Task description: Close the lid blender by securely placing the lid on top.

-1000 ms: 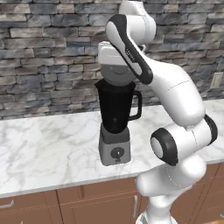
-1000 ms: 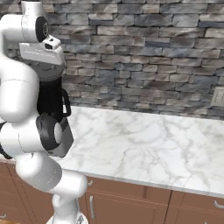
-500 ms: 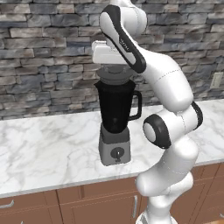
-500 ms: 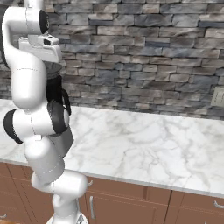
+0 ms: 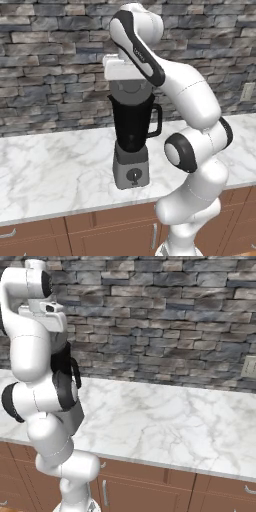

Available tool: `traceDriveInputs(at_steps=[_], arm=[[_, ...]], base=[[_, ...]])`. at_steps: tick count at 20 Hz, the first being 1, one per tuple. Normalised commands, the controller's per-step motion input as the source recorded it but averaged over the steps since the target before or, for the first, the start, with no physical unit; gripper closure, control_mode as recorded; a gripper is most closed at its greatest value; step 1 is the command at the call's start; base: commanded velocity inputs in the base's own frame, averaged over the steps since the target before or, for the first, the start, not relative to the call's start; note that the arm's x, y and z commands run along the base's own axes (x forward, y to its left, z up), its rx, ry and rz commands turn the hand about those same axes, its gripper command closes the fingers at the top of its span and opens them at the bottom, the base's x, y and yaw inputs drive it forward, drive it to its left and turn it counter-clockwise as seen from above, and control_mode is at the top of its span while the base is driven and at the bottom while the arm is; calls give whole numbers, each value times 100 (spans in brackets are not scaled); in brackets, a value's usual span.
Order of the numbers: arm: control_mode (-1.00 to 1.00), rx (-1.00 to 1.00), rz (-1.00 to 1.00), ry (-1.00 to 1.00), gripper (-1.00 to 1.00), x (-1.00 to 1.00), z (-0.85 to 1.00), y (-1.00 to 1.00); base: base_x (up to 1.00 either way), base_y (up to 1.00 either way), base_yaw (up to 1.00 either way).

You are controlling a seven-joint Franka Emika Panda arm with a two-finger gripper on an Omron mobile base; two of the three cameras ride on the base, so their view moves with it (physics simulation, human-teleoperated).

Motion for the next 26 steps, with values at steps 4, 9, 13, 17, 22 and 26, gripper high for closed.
traceDriveInputs(at_steps=[4,9,13,17,22,26], arm=[[-100,0,0,4,100,0,1,0],[-100,-2,0,1,100,0,55,0],[-100,-2,0,-1,100,-24,13,2],[-100,-2,0,-9,100,-26,-26,0],[-100,-3,0,-8,100,0,-27,0],[-100,0,0,-9,100,0,-35,0]], base=[[0,0,0],[0,0,0],[0,0,0],[0,0,0],[0,0,0],[0,0,0]])
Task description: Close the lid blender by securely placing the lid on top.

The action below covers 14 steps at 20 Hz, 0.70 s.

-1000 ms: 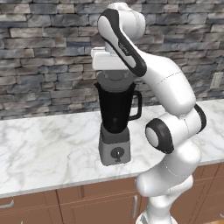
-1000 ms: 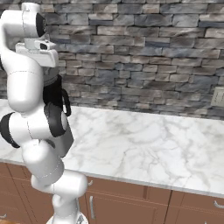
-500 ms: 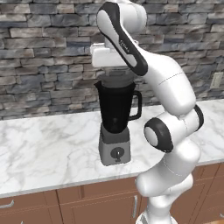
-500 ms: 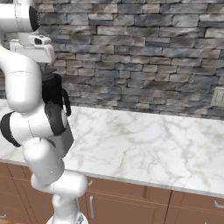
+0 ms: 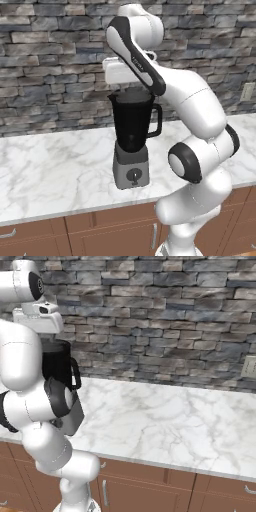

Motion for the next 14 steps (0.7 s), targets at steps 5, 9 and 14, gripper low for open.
traceDriveInputs(at_steps=[5,9,14], arm=[[-100,0,0,-26,100,0,-15,0],[-100,0,0,-35,100,0,-7,0],[-100,0,1,-16,100,4,-42,0]], base=[[0,0,0],[0,0,0],[0,0,0]])
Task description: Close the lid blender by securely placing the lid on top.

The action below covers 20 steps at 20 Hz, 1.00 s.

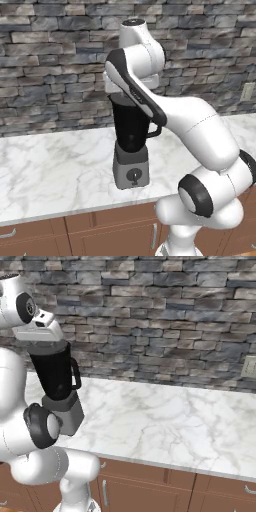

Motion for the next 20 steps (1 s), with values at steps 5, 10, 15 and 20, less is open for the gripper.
traceDriveInputs(at_steps=[5,10,15,20], arm=[[-100,0,2,-4,100,2,-36,0],[-100,0,0,0,-100,0,-21,0],[-100,0,0,0,-100,0,-2,0],[-100,0,0,-2,-100,-4,15,0]], base=[[0,0,0],[0,0,0],[0,0,0],[0,0,0]])
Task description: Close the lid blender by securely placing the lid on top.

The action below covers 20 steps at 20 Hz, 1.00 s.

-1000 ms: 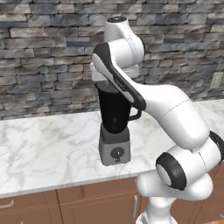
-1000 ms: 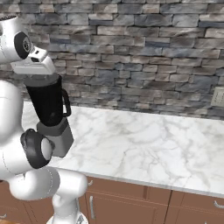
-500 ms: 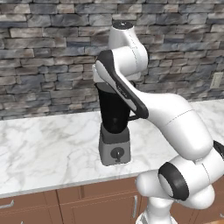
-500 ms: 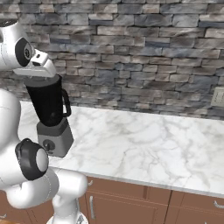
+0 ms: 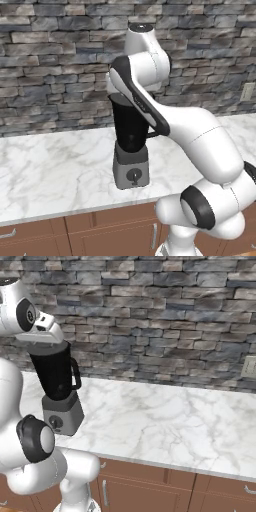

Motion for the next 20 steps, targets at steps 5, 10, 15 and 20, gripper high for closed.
traceDriveInputs(at_steps=[5,10,15,20], arm=[[-100,0,0,-7,-100,-7,29,0],[-100,0,0,-9,-100,-31,25,0],[-100,2,0,-8,-100,-93,4,-21],[-100,4,-2,-5,-100,-53,3,-86]], base=[[0,0,0],[0,0,0],[0,0,0],[0,0,0]])
